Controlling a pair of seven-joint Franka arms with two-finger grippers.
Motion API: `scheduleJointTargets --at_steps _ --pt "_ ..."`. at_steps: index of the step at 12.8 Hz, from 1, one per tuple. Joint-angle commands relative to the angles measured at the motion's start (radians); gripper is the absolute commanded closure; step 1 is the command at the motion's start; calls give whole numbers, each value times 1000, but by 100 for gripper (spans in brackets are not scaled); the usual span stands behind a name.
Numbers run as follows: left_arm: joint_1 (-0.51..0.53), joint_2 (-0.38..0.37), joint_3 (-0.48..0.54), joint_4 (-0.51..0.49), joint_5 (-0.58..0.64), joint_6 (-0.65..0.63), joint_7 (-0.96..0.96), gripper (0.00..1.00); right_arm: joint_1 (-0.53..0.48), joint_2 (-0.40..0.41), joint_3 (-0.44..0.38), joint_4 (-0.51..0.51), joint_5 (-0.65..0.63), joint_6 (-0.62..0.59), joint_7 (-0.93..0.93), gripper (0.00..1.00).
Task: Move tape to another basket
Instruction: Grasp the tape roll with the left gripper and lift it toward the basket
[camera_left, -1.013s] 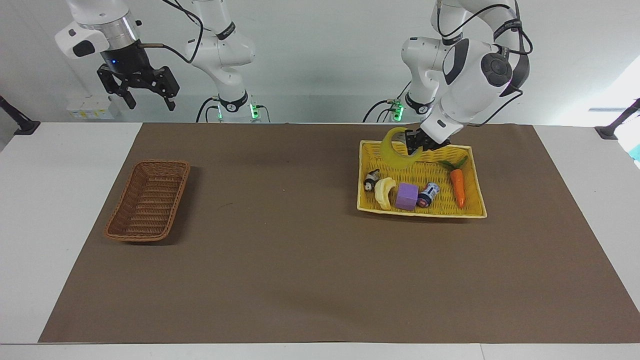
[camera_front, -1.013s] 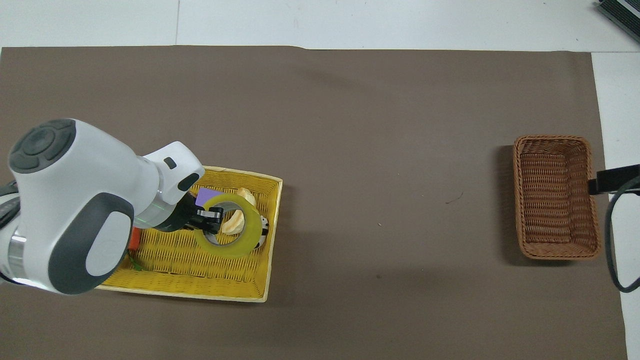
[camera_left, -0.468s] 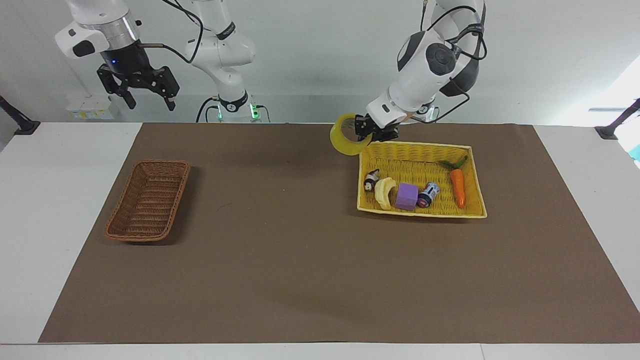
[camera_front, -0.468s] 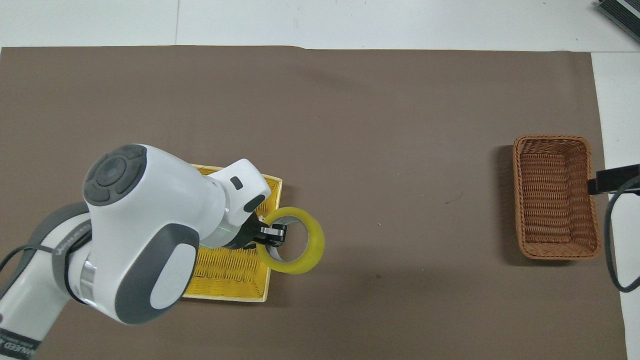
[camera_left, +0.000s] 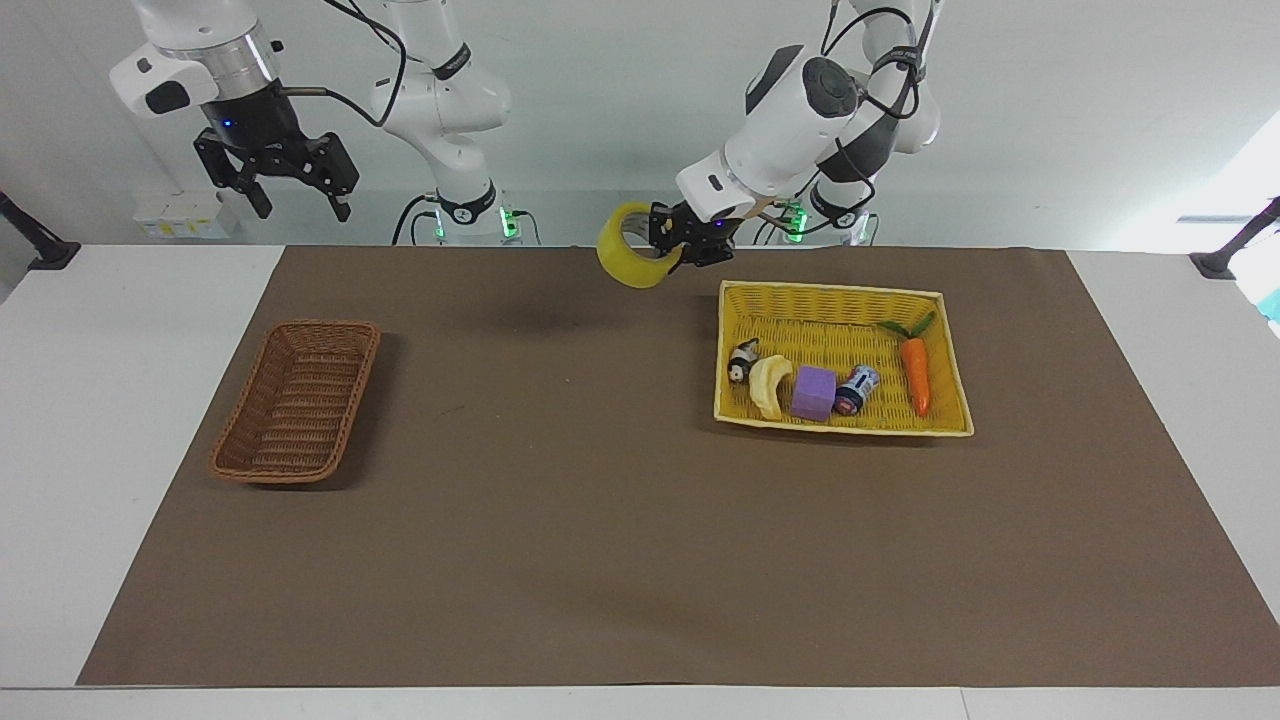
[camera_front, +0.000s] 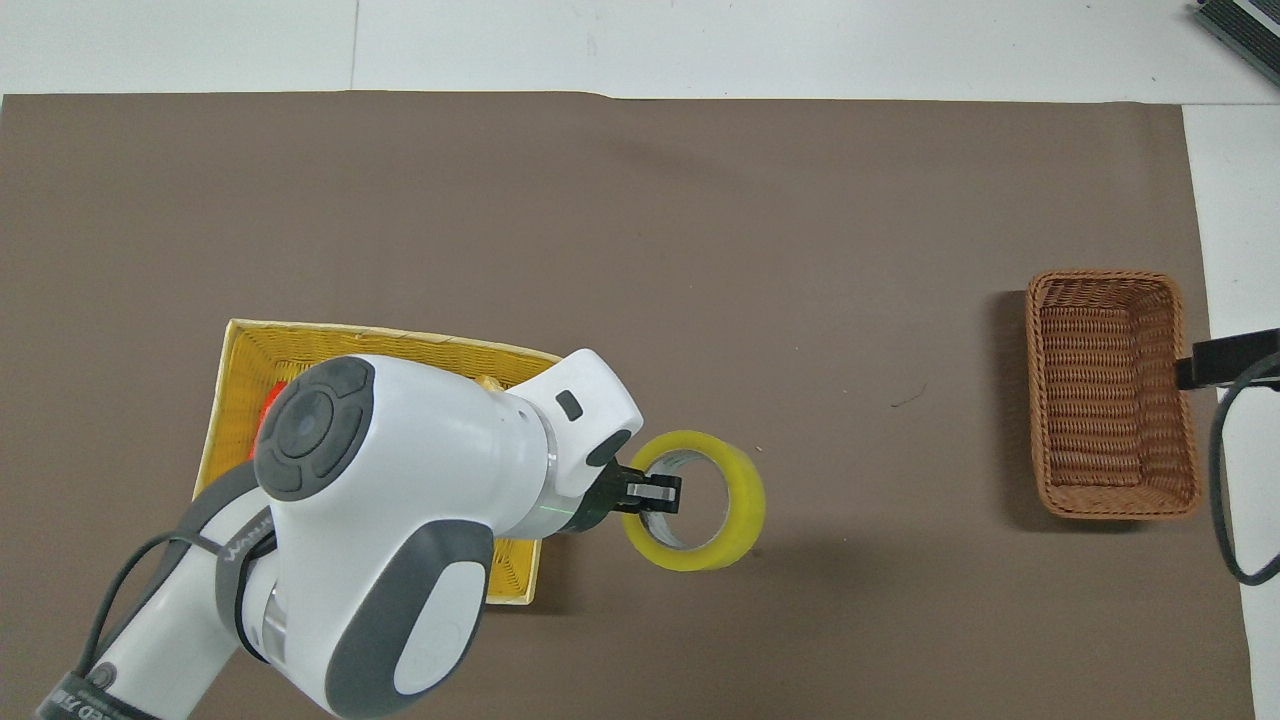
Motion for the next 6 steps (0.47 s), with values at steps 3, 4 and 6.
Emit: scheduleJointTargets --at_steps 3,4,6 --pt "-27 10 -16 21 -59 103 -152 100 -10 -16 5 -15 13 -4 7 0" --pt "-27 10 -29 21 -59 112 -173 100 -10 -16 5 -15 13 -4 7 0" --pt "-27 10 -30 20 -59 112 -175 100 -10 -16 5 -15 13 -4 7 0"
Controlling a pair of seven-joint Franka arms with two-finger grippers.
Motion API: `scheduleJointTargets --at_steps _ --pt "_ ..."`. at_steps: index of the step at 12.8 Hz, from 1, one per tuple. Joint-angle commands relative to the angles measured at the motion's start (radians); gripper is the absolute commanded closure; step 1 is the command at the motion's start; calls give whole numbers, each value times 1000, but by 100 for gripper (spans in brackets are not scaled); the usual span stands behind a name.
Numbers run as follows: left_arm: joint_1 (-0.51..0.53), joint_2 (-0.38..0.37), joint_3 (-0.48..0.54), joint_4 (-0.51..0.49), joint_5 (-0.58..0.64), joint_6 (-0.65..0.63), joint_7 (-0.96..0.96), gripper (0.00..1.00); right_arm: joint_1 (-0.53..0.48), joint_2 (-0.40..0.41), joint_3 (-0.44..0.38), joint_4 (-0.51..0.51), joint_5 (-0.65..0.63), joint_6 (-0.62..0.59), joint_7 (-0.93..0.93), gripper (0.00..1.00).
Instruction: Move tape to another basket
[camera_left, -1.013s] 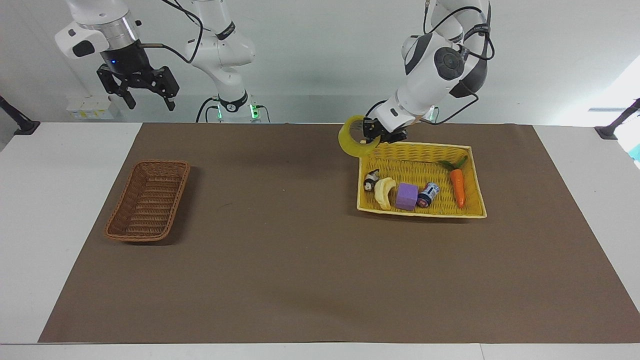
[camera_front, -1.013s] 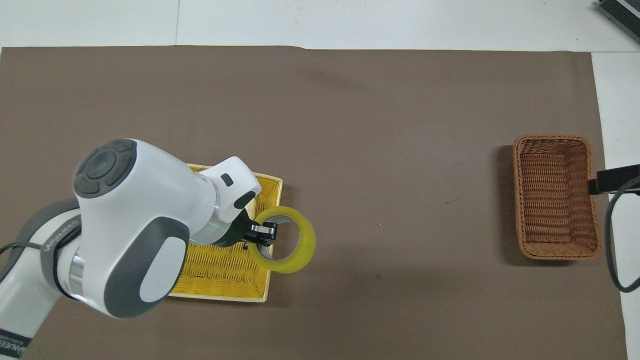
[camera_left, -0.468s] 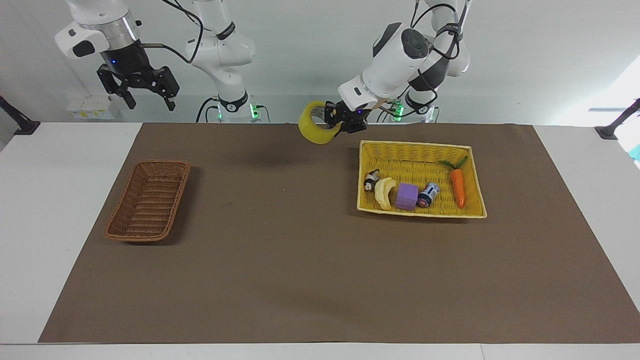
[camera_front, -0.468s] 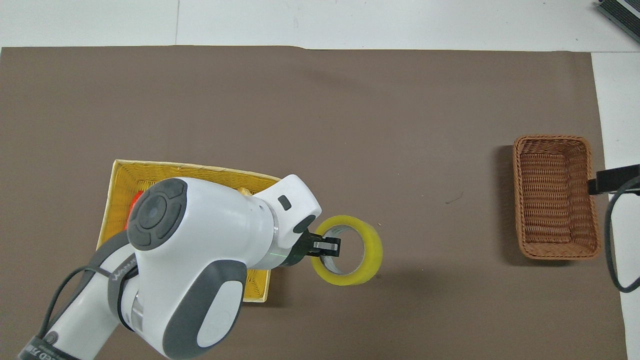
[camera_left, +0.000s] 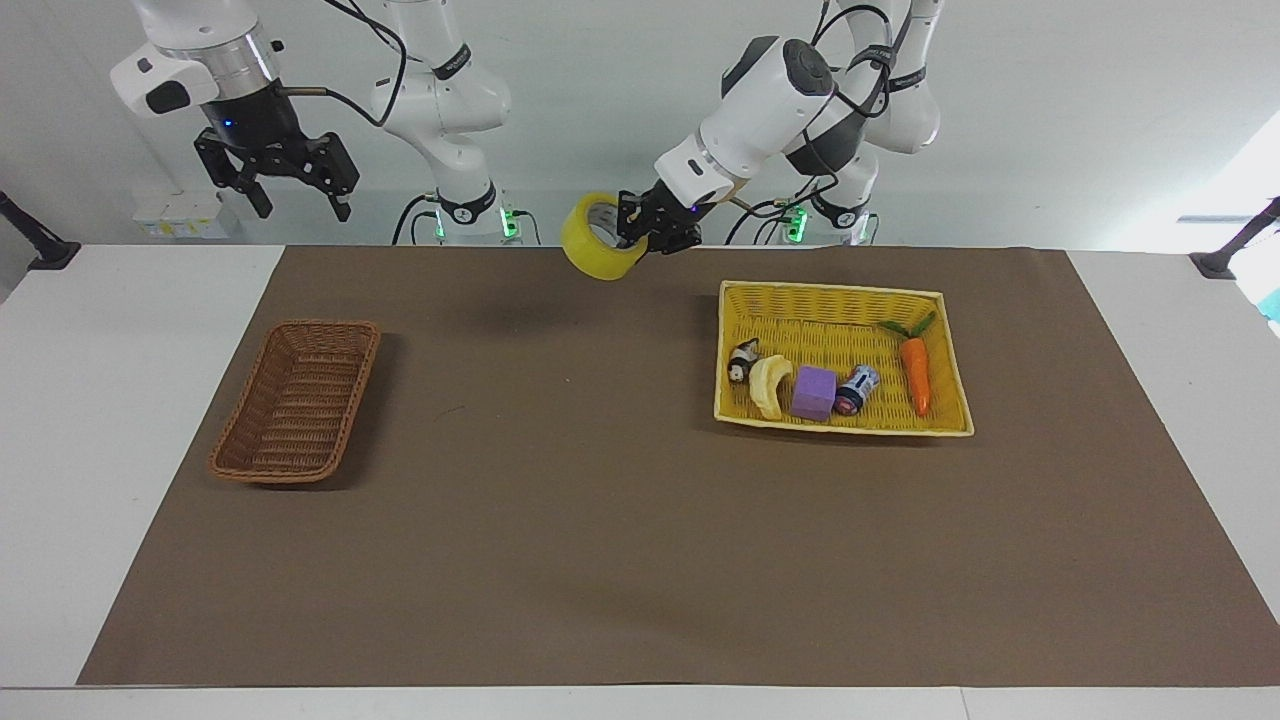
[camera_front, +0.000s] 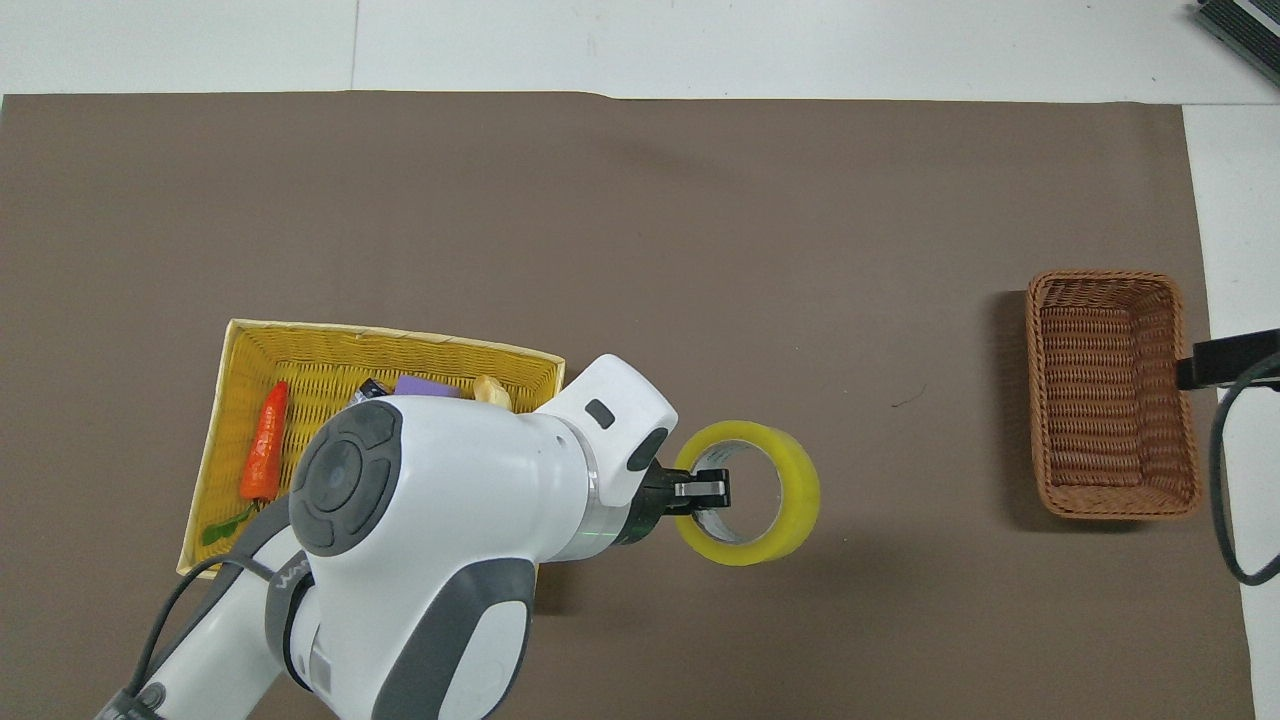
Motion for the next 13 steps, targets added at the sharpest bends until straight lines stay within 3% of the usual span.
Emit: scheduleJointTargets --at_steps 1,11,13 --pt "-14 8 5 20 -18 16 -23 100 -10 -16 5 -15 13 -4 7 0" --pt "-14 8 5 17 -18 10 -19 100 -10 -18 7 -15 15 -10 3 0" --pt "-14 8 7 17 -18 7 -19 100 -1 -56 13 -10 16 -35 3 0"
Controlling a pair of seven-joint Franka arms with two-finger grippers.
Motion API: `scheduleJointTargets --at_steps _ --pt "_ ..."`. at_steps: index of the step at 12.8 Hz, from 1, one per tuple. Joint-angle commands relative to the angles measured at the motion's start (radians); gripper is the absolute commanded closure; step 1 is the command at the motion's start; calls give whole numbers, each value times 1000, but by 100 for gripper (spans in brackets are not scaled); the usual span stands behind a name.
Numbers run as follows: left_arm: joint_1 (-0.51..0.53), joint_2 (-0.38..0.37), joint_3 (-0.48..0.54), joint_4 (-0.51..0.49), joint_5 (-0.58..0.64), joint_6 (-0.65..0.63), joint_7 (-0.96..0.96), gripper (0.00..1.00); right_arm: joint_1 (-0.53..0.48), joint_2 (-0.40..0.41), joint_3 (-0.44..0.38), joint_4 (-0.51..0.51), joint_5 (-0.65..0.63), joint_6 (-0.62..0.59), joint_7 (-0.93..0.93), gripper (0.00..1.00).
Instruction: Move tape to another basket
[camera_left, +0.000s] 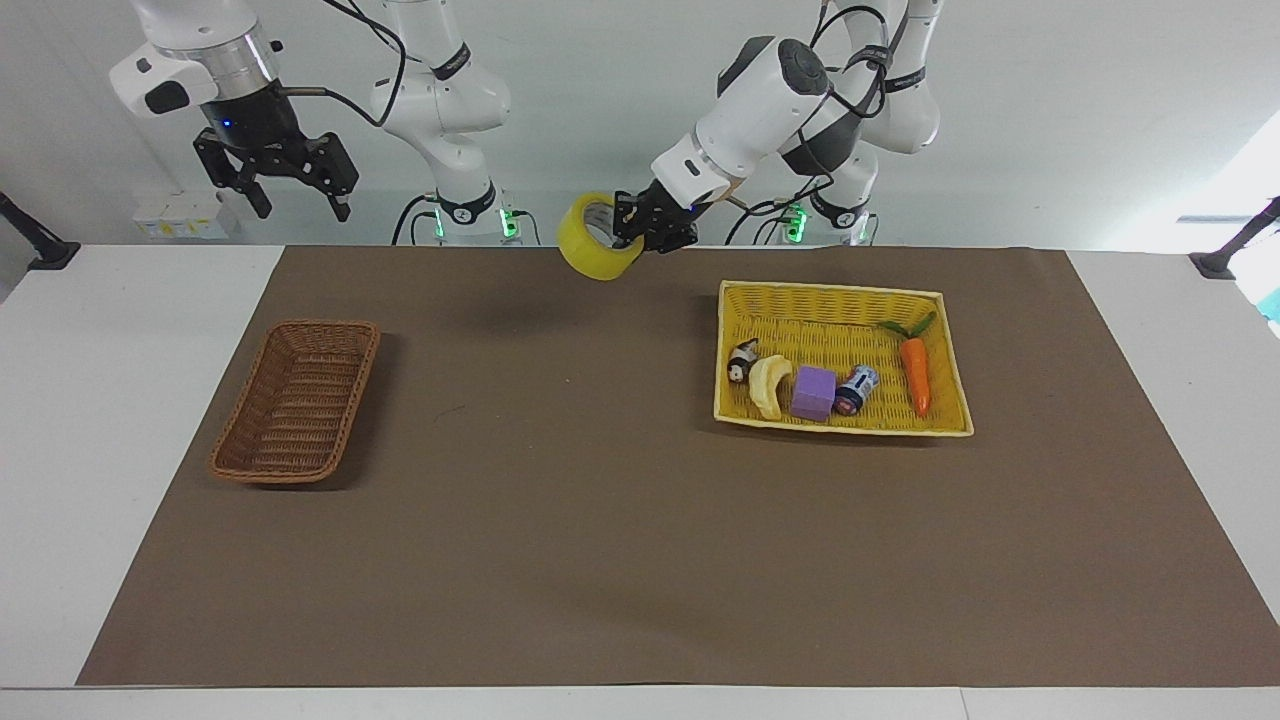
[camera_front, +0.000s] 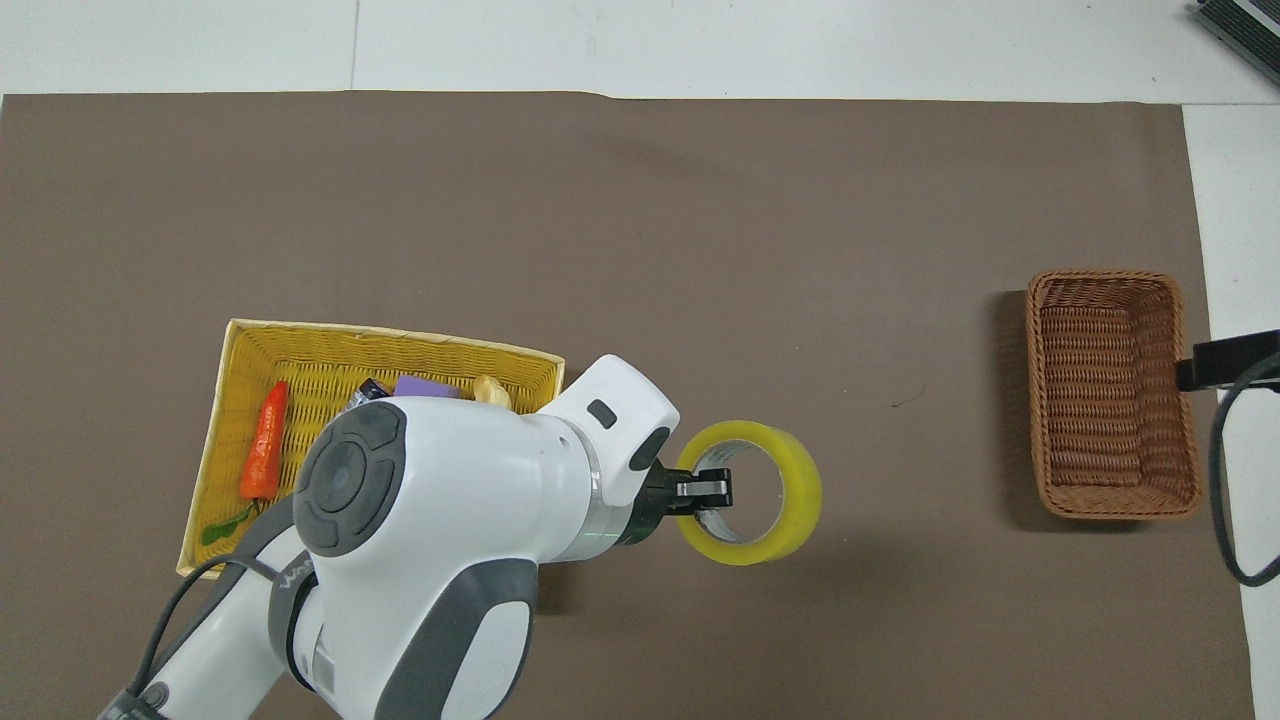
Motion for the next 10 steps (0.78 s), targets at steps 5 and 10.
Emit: scheduleJointTargets --at_steps 5,10 --pt "-14 5 7 17 -17 11 -10 100 141 30 34 -81 187 182 79 0" --pt "-14 5 7 17 -17 14 3 100 209 32 35 -160 414 197 61 0"
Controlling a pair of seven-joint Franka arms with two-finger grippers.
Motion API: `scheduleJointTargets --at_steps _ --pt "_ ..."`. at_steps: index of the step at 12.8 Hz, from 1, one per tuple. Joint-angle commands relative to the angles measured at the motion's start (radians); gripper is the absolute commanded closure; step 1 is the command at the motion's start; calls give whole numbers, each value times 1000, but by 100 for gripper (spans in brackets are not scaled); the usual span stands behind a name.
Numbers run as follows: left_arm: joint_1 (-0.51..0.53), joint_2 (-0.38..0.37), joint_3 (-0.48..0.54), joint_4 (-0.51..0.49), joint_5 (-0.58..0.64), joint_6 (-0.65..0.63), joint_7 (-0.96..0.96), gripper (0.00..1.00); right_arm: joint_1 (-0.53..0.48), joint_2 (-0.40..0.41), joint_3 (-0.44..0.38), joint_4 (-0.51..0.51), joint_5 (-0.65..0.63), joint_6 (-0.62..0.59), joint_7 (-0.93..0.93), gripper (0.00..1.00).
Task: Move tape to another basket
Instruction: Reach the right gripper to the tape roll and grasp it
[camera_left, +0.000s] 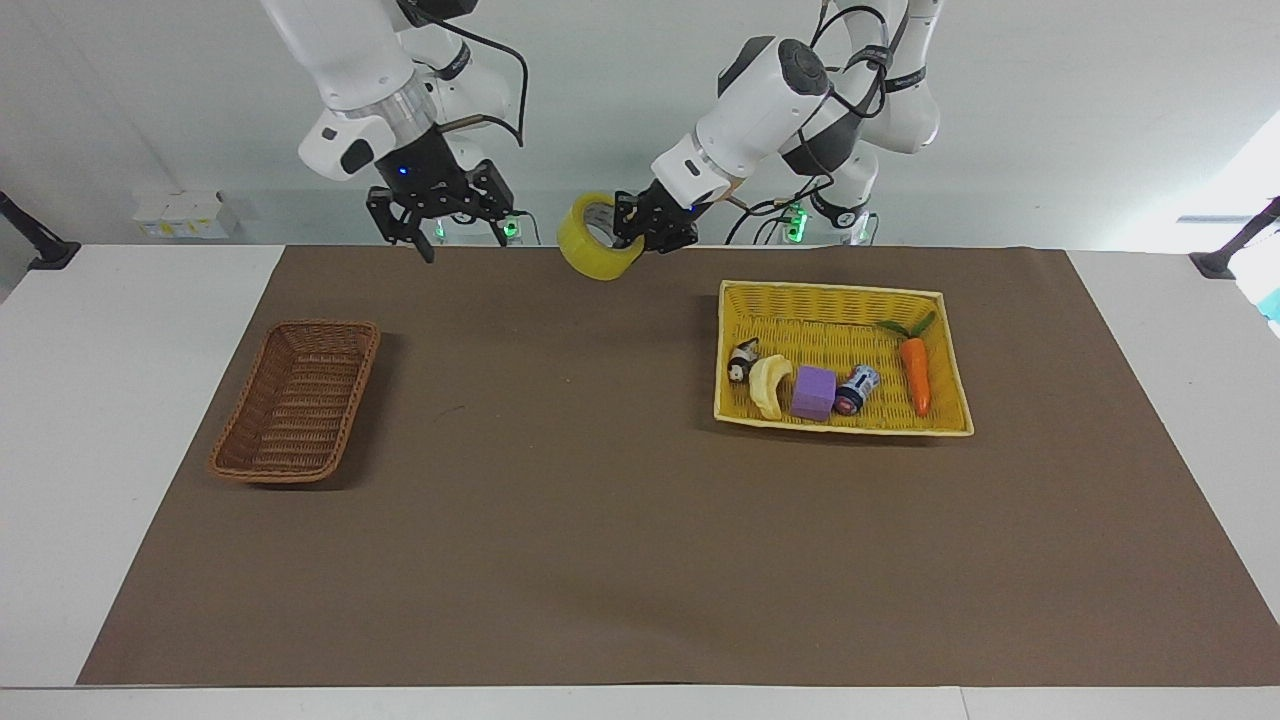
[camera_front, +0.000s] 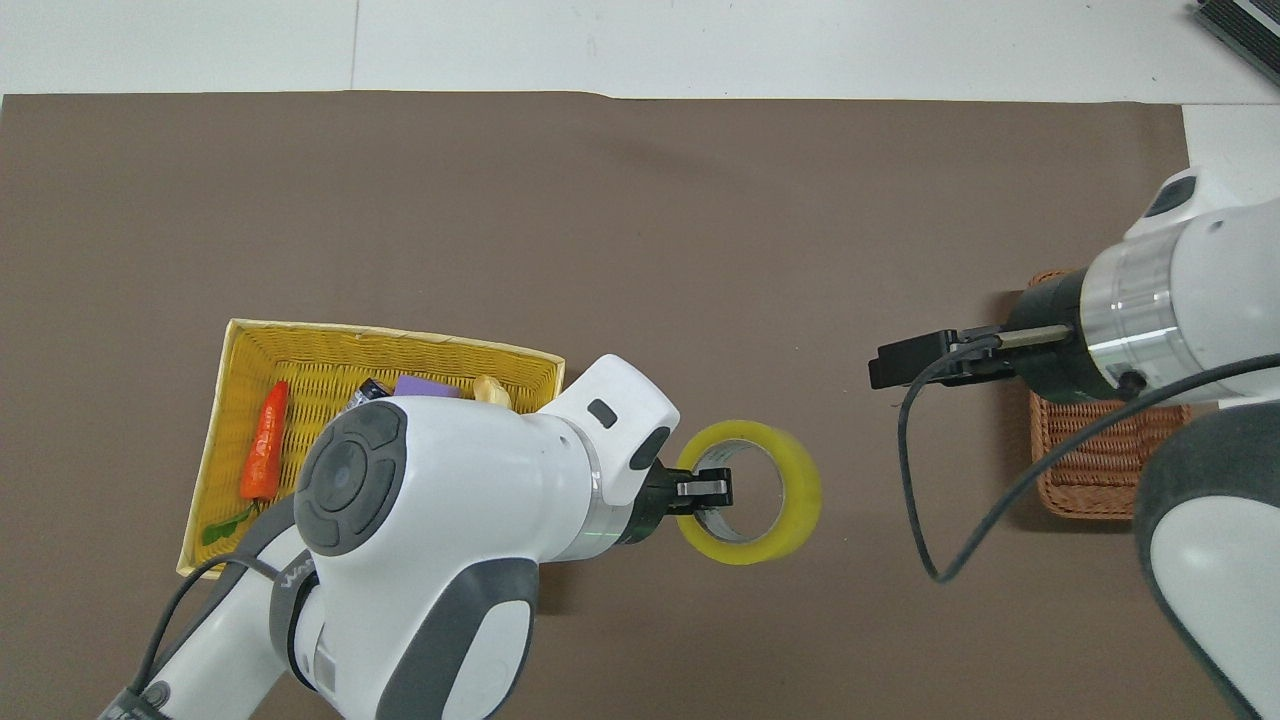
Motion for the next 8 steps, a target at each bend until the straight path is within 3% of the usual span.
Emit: scheduleJointTargets --at_steps 1,4,8 --pt "-14 5 7 17 -17 13 2 100 8 -35 -4 -86 158 5 -16 0" --pt "-14 5 7 18 -15 13 -4 100 20 -39 -3 -135 237 20 -71 0" --pt "-14 5 7 20 -15 13 -7 100 50 -64 0 -221 245 26 -190 0"
